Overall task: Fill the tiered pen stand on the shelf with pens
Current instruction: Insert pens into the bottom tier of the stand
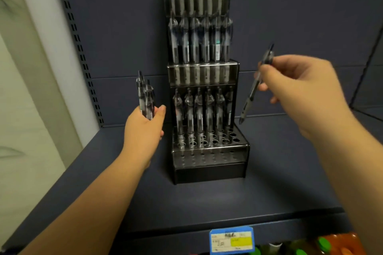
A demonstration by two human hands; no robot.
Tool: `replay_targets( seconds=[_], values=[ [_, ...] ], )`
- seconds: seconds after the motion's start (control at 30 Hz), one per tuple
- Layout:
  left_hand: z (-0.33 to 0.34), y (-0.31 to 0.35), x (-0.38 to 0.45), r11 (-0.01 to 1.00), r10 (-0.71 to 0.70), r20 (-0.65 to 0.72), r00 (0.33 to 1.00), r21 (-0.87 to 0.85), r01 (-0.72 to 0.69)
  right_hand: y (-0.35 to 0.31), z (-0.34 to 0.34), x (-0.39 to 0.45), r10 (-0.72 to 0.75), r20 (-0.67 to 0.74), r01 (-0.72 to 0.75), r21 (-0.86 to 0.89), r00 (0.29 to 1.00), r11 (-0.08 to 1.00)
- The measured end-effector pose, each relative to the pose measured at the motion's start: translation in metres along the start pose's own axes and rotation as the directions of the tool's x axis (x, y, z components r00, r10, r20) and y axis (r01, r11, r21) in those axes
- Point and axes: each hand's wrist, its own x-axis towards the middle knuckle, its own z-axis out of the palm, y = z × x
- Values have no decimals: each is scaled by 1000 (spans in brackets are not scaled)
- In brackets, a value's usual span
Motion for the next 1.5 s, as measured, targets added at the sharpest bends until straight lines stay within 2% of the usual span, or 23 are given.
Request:
replay_targets(
  seconds=[0.17, 0.3, 0.37, 0.5, 0.73, 0.87, 1.13, 1.4, 1.5],
  values=[
    [-4, -6, -8, 978, 84, 12, 996, 190, -84, 14, 7, 1, -16, 101, 22, -58, 995, 998],
    [-10, -6, -12, 959, 109, -4, 994, 264, -104, 19, 11, 6, 7, 182, 15, -119, 983, 993],
    [-13, -7, -11, 957, 123, -14, 992, 266, -115, 21, 13, 8, 35, 242, 3, -153, 970, 988],
    [-19, -10, -7, 968, 113, -45, 993, 232, -100, 21, 14, 13, 80, 268, -15, -235, 960, 972],
    [-19, -11, -6, 959, 119, -55, 991, 264, -100, 3, 17, 17, 129, 355, 62, -480, 926, 875],
    [-18, -12, -4, 963, 111, -56, 992, 252, -93, 13, 21, 11, 191, 408, 62, -531, 893, 845],
    [-19, -15, -2, 969, 99, -33, 995, 231, -89, 23, 21, 1, 200, 395, 47, -533, 897, 845],
    [-17, -11, -7, 992, 58, -14, 998, 116, -56, 16, 9, -5, 203, 397, 69, -572, 895, 818],
    [-19, -9, -9, 995, 42, -11, 999, 92, -41, 0, 11, -19, 99, 334, 105, -540, 937, 835]
  ],
)
